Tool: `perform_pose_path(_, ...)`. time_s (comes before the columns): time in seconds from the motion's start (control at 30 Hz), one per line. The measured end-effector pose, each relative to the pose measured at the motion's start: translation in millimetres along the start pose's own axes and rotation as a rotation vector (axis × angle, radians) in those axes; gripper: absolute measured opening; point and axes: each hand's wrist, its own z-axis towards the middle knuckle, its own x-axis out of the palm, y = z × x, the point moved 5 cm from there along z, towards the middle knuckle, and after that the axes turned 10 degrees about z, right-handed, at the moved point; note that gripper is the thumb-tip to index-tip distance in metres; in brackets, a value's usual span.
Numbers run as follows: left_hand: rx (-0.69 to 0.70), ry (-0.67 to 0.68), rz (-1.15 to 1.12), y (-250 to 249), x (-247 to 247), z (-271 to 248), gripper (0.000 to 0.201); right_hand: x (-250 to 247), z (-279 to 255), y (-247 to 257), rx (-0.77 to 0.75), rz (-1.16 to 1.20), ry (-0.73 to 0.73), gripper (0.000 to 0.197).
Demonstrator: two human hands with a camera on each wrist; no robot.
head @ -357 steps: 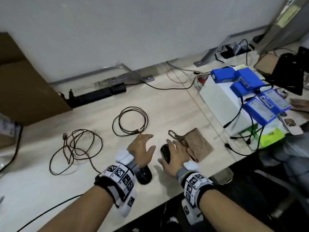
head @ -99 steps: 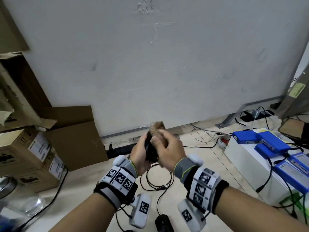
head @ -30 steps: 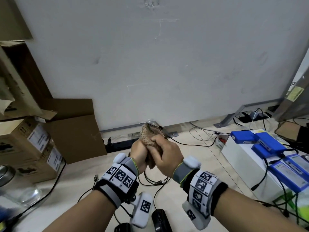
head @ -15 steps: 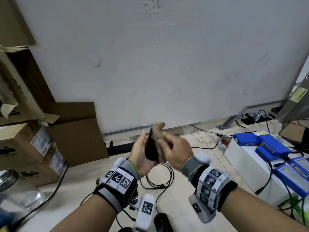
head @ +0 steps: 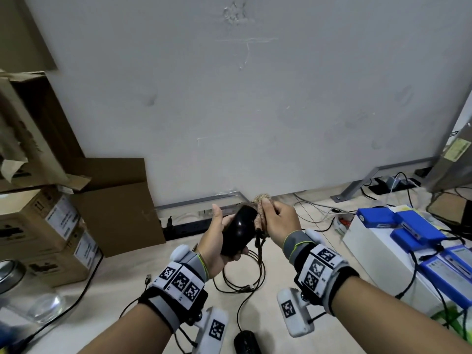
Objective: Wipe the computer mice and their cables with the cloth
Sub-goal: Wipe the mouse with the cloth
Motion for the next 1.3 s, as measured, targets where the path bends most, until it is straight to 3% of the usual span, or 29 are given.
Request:
perform_pose_path(0.13, -0.017, 0.062, -0.114, -2.9, -3.0, 0.1, 0.096, -6.0, -11.6, 22.1, -0.195, 0.009, -0.010, 0.032)
perform_pose_path(0.2, 0.001, 0.110, -0.119, -5.4, 1.2, 0.8, 0.104, 4.0, -29.6, 38.5, -0.439, -0.156, 0.137, 0.024)
perform_pose_path(0.27, 0.016, 0.165, -0.124, -7.5, 7.4, 0.5, 0.109, 18.8, -51.0, 45.2, -0.706, -0.340, 0.288, 0.030)
perform_pose_path(0.3, 0.019, 0.173, -0.122, -7.8, 9.5, -0.2, 0.109, 21.2, -53.9, 44.2, -0.763, -0.387, 0.306, 0.034)
perform_pose_path(0.37, 0.025, 0.161, -0.093, -5.0, 7.8, -0.9, 0.108, 14.2, -37.3, 41.1, -0.646, -0.374, 0.244, 0.038)
perform_pose_path(0.43, 0.023, 0.152, -0.070, -3.0, 6.0, -2.2, 0.104, 1.2, -10.2, 24.8, -0.379, -0.332, 0.128, 0.038)
perform_pose_path(0.5, 0.020, 0.156, -0.048, -0.8, 4.0, -1.5, 0.082, -11.7, 7.7, 8.1, -0.143, -0.171, 0.045, 0.047)
perform_pose_path(0.57, 0.033, 0.131, -0.006, -1.7, 1.6, -0.7, 0.050, -17.6, 12.0, 1.0, -0.024, 0.057, -0.010, 0.053)
perform_pose_path(0.6, 0.057, 0.086, 0.076, -0.3, -1.3, 0.5, 0.041, -16.6, 7.9, 3.1, -0.019, 0.138, -0.005, 0.051)
perform_pose_path(0.67, 0.150, -0.093, 0.425, -1.9, -10.9, 3.0, 0.041, -10.6, 2.1, 12.0, -0.103, 0.159, 0.044, 0.044)
perform_pose_path(0.73, 0.237, -0.253, 0.763, -5.4, -16.2, 2.2, 0.043, -3.1, -10.0, 28.1, -0.263, -0.067, 0.152, 0.030)
perform_pose_path(0.83, 0.338, -0.404, 0.846, -12.7, -19.5, 0.5, 0.040, 16.0, -35.4, 40.4, -0.399, -0.428, 0.241, 0.026)
perform_pose_path(0.9, 0.340, -0.470, 0.921, -16.9, -17.4, 0.0, 0.027, 25.5, -49.6, 43.6, -0.431, -0.417, 0.279, 0.030)
perform_pose_path(1.0, 0.399, -0.504, 1.088, -16.6, -14.9, -3.8, 0.005, 34.4, -46.7, 39.1, -0.394, -0.382, 0.337, 0.037)
perform_pose_path(1.1, 0.462, -0.451, 0.943, -9.1, -14.8, -7.8, 0.021, 12.2, -16.4, 27.4, -0.169, -0.401, 0.184, 0.032)
perform_pose_path(1.17, 0.464, -0.408, 0.905, -7.3, -10.0, -7.2, 0.029, 4.7, -9.4, 22.1, -0.100, -0.393, 0.125, 0.031)
perform_pose_path(1.23, 0.441, -0.391, 0.956, -9.0, -7.6, -4.4, 0.015, 16.3, -22.6, 26.6, -0.181, -0.335, 0.202, 0.029)
perform_pose_path(1.3, 0.374, -0.409, 1.054, -7.3, -9.4, -1.2, 0.029, 35.9, -45.1, 34.7, -0.332, -0.353, 0.341, 0.029)
